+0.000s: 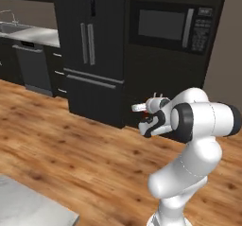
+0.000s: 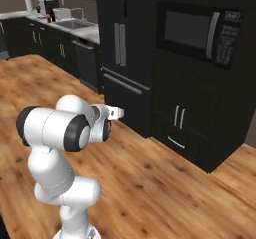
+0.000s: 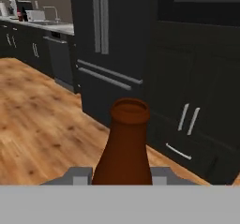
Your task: Place the large bottle from the dining counter next to the other large bottle outside the sink, and place the small bottle from the dining counter next to the other small bottle inside the sink.
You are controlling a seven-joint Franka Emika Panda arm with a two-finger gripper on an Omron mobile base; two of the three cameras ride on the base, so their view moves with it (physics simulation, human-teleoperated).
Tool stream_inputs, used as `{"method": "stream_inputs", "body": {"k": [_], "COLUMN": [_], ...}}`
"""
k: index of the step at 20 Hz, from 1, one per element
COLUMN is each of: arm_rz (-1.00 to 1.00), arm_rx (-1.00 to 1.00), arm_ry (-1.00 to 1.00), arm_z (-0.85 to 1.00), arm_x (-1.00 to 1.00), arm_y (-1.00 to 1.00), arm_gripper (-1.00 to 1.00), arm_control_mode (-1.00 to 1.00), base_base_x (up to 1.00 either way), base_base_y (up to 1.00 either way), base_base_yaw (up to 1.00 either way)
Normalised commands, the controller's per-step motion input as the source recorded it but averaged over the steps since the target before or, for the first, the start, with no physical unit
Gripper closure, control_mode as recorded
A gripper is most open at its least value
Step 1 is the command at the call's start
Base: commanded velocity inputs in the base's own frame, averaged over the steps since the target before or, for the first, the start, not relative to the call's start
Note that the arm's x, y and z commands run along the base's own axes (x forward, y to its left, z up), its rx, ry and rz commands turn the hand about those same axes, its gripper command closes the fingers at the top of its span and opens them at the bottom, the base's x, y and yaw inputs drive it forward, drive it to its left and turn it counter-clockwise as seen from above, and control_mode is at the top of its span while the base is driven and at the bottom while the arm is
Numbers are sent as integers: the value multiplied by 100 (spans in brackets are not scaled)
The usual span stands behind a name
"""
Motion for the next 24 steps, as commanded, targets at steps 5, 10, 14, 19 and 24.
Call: {"method": "stream_inputs", "body": {"k": [5, 10, 14, 19, 24], "arm_rz": [0, 0, 0, 0, 0], "arm_rx": [0, 0, 0, 0, 0], "arm_ry": [0, 0, 0, 0, 0], "arm_z": [0, 0, 0, 0, 0], "arm_x": [0, 0, 0, 0, 0], "arm_y": [0, 0, 0, 0, 0], "arm_gripper": [100, 100, 100, 100, 100], "arm_control_mode": [100, 100, 100, 100, 100], "base_base_x": [100, 97, 93, 89, 89], "base_base_y": [9, 20, 25, 24, 11], "base_base_yaw": [31, 31, 30, 28, 24]}}
